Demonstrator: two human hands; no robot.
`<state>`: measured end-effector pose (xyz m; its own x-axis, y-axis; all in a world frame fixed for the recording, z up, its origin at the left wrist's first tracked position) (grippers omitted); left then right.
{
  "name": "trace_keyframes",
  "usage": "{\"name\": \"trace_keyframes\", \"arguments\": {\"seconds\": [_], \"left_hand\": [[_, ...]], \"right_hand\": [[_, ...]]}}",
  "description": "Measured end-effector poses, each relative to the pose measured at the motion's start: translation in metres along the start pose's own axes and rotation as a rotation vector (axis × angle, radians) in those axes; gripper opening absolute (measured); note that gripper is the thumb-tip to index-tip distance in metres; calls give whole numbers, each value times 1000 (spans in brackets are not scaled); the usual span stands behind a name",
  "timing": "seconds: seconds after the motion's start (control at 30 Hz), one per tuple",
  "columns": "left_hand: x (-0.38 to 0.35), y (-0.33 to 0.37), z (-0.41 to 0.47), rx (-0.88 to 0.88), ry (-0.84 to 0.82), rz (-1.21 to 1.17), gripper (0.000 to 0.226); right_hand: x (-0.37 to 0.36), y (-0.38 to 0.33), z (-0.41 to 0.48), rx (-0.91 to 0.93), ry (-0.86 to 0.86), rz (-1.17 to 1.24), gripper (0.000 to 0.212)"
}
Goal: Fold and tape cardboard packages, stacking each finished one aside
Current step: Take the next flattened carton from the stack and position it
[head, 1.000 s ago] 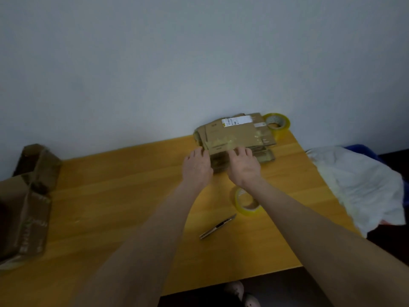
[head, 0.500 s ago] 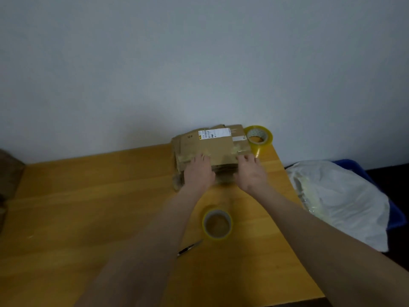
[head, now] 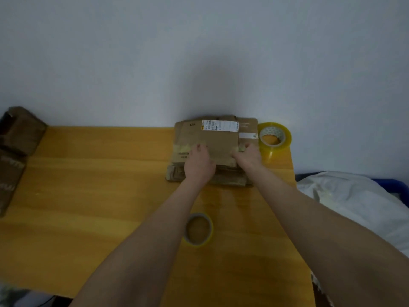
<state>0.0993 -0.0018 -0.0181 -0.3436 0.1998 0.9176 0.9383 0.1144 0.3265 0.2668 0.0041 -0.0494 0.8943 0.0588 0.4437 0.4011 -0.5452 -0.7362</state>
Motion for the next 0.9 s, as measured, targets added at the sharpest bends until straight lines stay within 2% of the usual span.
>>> {"name": "trace_keyframes", "arguments": {"seconds": [0.1, 0.23, 0.33, 0.43, 0.63, 0.8, 0.87, 0.9], "left_hand": [[9, -2, 21, 31, 75, -2, 52], [2, -17, 42, 136, 69, 4, 53], [-15, -15, 47, 100, -7, -17, 48], [-16, -13, 41, 53, 6, -92, 47], [33, -23, 15, 103, 240, -186, 52], [64, -41, -22, 176, 377, -348, 54], [53, -52, -42, 222, 318, -357, 48], [39, -58, -50, 237, 228, -312, 45]], "right_hand": [[3, 2, 22, -37, -7, 145, 62], [-5, -1, 43, -34, -76, 138, 54], [-17, -3, 46, -32, -134, 142, 41], [-26, 2, 41, -67, -185, 285, 29], [-12, 9, 11, -12, -192, 537, 28], [13, 28, -22, -29, -110, 705, 16], [19, 38, -36, -36, -69, 727, 13], [19, 42, -44, -33, -54, 711, 14]]}}
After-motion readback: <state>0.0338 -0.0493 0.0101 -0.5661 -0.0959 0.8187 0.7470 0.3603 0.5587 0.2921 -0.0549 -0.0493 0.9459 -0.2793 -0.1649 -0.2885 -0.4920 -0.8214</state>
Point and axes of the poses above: each hand's wrist, its own z-axis towards the middle knuckle, its own x-axis out of the back of the hand, y = z × x, the point moved 9 cm from there along z, towards the middle knuckle, and after that the axes turned 6 degrees about -y, right-handed, at the moved point
